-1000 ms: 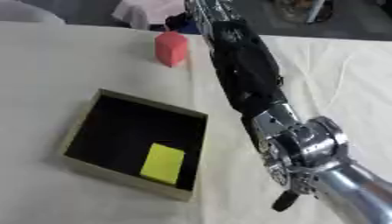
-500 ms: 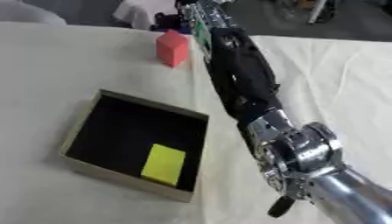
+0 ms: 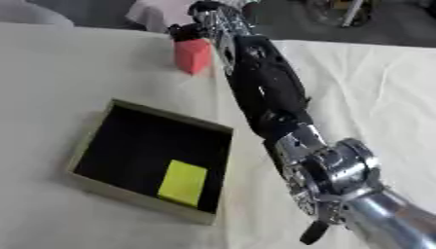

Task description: Pick up objects on the table and place them in the box.

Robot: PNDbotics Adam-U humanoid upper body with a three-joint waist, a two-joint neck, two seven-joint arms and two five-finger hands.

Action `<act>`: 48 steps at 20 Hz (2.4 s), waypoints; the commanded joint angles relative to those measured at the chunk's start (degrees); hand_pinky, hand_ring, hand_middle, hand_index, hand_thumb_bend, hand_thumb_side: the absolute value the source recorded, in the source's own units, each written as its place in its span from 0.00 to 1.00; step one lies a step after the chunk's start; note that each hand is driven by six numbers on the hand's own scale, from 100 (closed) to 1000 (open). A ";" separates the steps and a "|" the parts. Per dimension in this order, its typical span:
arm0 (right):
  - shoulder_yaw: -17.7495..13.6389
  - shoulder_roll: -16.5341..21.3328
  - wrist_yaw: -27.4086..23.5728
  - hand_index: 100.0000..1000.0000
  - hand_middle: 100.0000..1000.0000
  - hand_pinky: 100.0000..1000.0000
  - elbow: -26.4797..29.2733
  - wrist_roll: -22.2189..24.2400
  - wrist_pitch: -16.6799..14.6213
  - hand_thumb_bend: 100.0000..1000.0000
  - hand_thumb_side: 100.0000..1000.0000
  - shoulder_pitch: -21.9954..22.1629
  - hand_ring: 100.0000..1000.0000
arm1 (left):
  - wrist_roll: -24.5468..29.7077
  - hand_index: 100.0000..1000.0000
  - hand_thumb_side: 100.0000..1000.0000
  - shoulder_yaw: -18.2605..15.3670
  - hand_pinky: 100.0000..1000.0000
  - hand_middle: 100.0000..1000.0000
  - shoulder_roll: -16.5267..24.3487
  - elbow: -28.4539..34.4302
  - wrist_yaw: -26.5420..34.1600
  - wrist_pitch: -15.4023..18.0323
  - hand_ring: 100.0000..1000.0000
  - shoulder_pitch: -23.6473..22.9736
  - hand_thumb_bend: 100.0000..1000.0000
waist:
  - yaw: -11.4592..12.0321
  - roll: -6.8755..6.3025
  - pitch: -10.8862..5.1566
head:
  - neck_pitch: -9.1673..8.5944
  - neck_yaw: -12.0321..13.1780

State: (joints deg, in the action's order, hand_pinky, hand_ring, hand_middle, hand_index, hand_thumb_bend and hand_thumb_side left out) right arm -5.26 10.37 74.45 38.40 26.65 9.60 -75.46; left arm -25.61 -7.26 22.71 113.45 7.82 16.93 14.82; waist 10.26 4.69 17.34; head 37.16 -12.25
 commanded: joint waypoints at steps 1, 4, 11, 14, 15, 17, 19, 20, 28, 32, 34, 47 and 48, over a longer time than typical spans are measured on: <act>0.08 0.81 -0.88 1.00 0.94 0.99 0.23 -0.26 -0.05 0.00 0.81 -0.69 1.00 | 0.16 0.74 0.59 -0.42 0.62 0.66 0.71 1.15 -0.10 -0.03 0.72 0.41 0.21 | 0.07 -0.51 -0.94 | -0.70 -0.11; 0.04 0.79 -1.70 1.00 0.95 0.99 0.11 -0.22 -0.08 0.00 0.84 -0.25 1.00 | 0.19 0.74 0.59 -0.39 0.62 0.66 0.61 1.15 0.23 -0.05 0.72 0.42 0.21 | 0.04 -0.53 -0.90 | -0.76 -0.15; -0.21 0.42 -3.66 1.00 0.94 0.97 0.68 -1.56 -0.05 0.00 0.84 1.07 0.99 | 0.33 0.74 0.59 -0.47 0.62 0.66 0.49 1.15 0.47 -0.08 0.72 0.38 0.21 | 0.08 -0.62 -0.81 | -1.01 -0.20; -0.20 0.34 -4.04 1.00 0.94 0.97 0.77 -2.06 -0.04 0.00 0.84 1.27 0.99 | 0.35 0.74 0.59 -0.48 0.62 0.66 0.48 1.15 0.49 -0.07 0.72 0.36 0.21 | 0.09 -0.63 -0.81 | -1.04 -0.21; -0.18 0.34 -4.10 1.00 0.94 0.97 0.76 -2.12 -0.04 0.00 0.84 1.28 0.99 | 0.35 0.74 0.59 -0.49 0.62 0.66 0.47 1.15 0.49 -0.07 0.72 0.36 0.21 | 0.09 -0.64 -0.81 | -1.04 -0.21; -0.16 0.34 -4.17 1.00 0.94 0.97 0.73 -2.19 -0.03 0.00 0.84 1.28 0.99 | 0.36 0.74 0.59 -0.49 0.62 0.66 0.47 1.15 0.49 -0.07 0.72 0.36 0.21 | 0.09 -0.64 -0.81 | -1.04 -0.21; -0.59 0.11 -4.56 1.00 0.92 0.89 1.15 -2.59 0.23 0.00 0.73 1.52 0.90 | 0.37 0.74 0.59 -0.48 0.62 0.66 0.41 1.15 0.50 -0.09 0.73 0.36 0.21 | 0.10 -0.65 -0.75 | -1.07 -0.23; -0.96 -0.11 -5.15 1.00 0.91 0.88 1.61 -3.20 0.62 0.00 0.70 1.81 0.88 | 0.40 0.74 0.59 -0.47 0.62 0.66 0.37 1.15 0.50 -0.11 0.73 0.37 0.20 | 0.11 -0.65 -0.72 | -1.09 -0.24; -0.86 -0.66 -8.70 1.00 0.87 0.76 2.20 -8.84 2.87 0.00 0.46 2.90 0.77 | 0.57 0.74 0.59 -0.48 0.62 0.66 0.29 1.15 0.49 -0.13 0.73 0.40 0.20 | 0.10 -0.72 -0.66 | -1.11 -0.29; -0.78 -0.95 -10.43 1.00 0.89 0.73 2.55 -11.09 3.55 0.00 0.38 3.18 0.80 | 0.63 0.74 0.59 -0.48 0.63 0.66 0.25 1.15 0.48 -0.17 0.73 0.39 0.20 | 0.08 -0.76 -0.70 | -1.11 -0.34; -0.77 -1.04 -11.52 1.00 0.89 0.72 2.80 -12.06 3.47 0.00 0.34 3.31 0.80 | 0.61 0.74 0.59 -0.50 0.63 0.66 0.25 1.15 0.47 -0.20 0.73 0.34 0.20 | 0.08 -0.79 -0.73 | -1.05 -0.35; 0.28 -1.11 -15.02 1.00 0.87 0.63 3.62 -15.47 2.72 0.00 0.14 3.16 0.75 | 0.71 0.73 0.59 -0.52 0.63 0.66 0.30 1.15 0.47 -0.28 0.73 0.35 0.19 | -0.06 -0.75 -0.99 | -0.95 -0.46; 0.29 -1.10 -15.21 1.00 0.87 0.63 3.72 -15.47 2.71 0.00 0.14 3.14 0.75 | 0.71 0.73 0.59 -0.53 0.63 0.66 0.31 1.15 0.47 -0.27 0.73 0.33 0.19 | -0.09 -0.75 -1.02 | -0.93 -0.43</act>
State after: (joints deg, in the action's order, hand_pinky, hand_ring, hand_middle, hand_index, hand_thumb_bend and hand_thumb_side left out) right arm -5.16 8.75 59.72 40.63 11.48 12.30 -71.02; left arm -25.17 -7.27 22.19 113.45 8.05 16.61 14.75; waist 10.20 4.51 17.65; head 36.68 -12.53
